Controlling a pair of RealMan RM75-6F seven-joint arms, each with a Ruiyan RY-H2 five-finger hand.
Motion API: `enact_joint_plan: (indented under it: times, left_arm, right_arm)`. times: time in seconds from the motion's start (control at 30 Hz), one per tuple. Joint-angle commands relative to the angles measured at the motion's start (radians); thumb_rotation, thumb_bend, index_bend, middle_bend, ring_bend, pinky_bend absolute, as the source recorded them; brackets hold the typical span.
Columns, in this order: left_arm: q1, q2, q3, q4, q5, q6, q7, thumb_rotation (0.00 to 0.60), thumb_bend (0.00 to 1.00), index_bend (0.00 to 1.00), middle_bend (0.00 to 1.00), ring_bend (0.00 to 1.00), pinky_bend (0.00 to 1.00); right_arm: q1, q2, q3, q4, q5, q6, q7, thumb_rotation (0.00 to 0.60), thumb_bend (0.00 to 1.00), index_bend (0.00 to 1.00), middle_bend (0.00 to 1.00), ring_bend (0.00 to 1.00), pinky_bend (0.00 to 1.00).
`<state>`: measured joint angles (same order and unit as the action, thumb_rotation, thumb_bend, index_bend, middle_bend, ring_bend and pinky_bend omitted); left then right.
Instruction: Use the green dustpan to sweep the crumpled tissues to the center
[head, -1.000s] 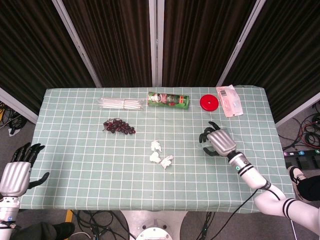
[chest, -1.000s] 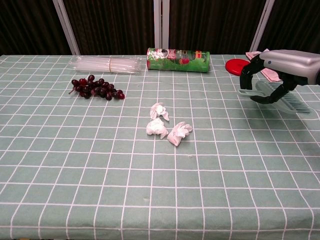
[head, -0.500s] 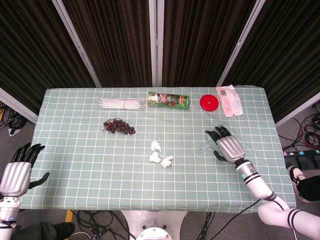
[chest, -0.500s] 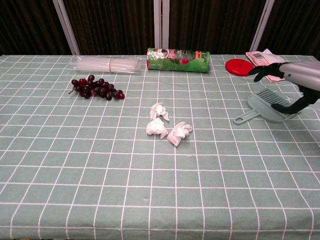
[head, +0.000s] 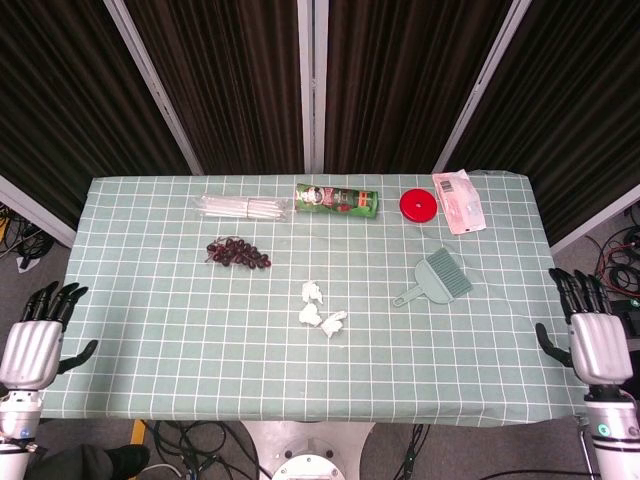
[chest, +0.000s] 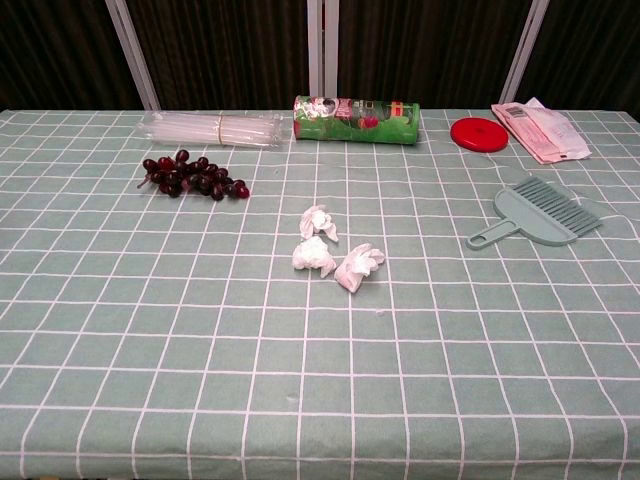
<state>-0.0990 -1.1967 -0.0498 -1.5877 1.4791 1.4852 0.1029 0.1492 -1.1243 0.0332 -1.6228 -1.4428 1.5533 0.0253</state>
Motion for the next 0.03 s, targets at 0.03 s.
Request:
enact_joint_plan:
  times: [0.03]
  left_arm:
    - [-0.001,0.002,-0.001,-0.007,0.002,0.000,0.004,0.600,0.22,0.15,0.12,0.06,0.12]
  right_arm:
    - [-0.028,0.008,-0.019,-0.011,-0.018,0.014,0.022,0.600,0.29,0.00,0.09,0.00,0.00]
